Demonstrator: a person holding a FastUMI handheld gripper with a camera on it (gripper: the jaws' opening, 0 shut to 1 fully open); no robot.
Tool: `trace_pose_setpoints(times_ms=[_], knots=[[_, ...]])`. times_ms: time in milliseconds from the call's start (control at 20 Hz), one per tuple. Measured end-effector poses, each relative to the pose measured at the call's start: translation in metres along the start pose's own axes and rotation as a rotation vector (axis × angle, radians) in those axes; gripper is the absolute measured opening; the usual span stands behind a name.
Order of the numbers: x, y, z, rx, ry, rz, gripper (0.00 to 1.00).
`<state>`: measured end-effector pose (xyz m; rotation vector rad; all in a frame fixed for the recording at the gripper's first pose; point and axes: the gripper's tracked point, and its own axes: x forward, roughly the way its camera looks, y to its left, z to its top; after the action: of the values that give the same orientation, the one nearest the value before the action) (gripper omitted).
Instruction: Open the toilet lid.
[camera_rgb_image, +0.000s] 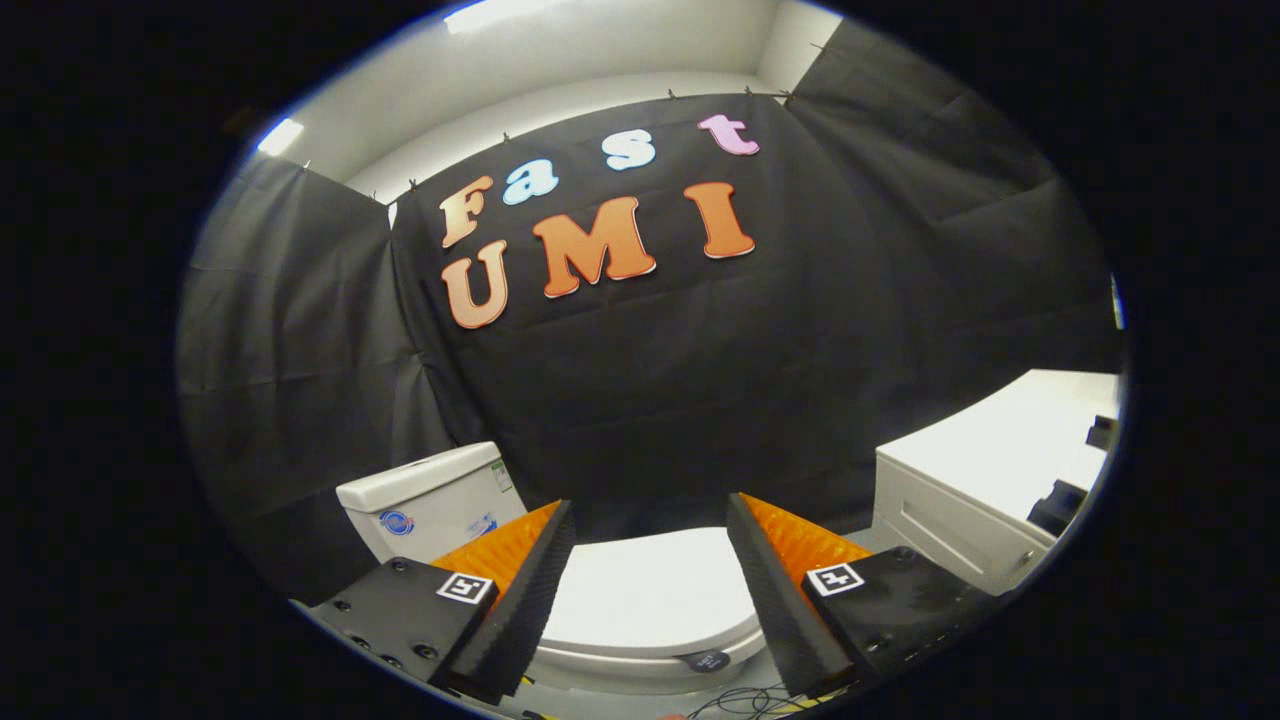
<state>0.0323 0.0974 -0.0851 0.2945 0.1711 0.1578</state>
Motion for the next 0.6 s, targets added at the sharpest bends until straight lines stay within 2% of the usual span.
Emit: trace_pose_setpoints(times_ms=[350, 450, 600], knots=[[0.013, -0.023, -0.074, 0.115, 0.100, 0.010, 0.98], [0.014, -0.030, -0.093, 0.202, 0.131, 0.016, 0.99], [0.015, -0.053, -0.148, 0.350, 0.280, -0.015, 0.99]])
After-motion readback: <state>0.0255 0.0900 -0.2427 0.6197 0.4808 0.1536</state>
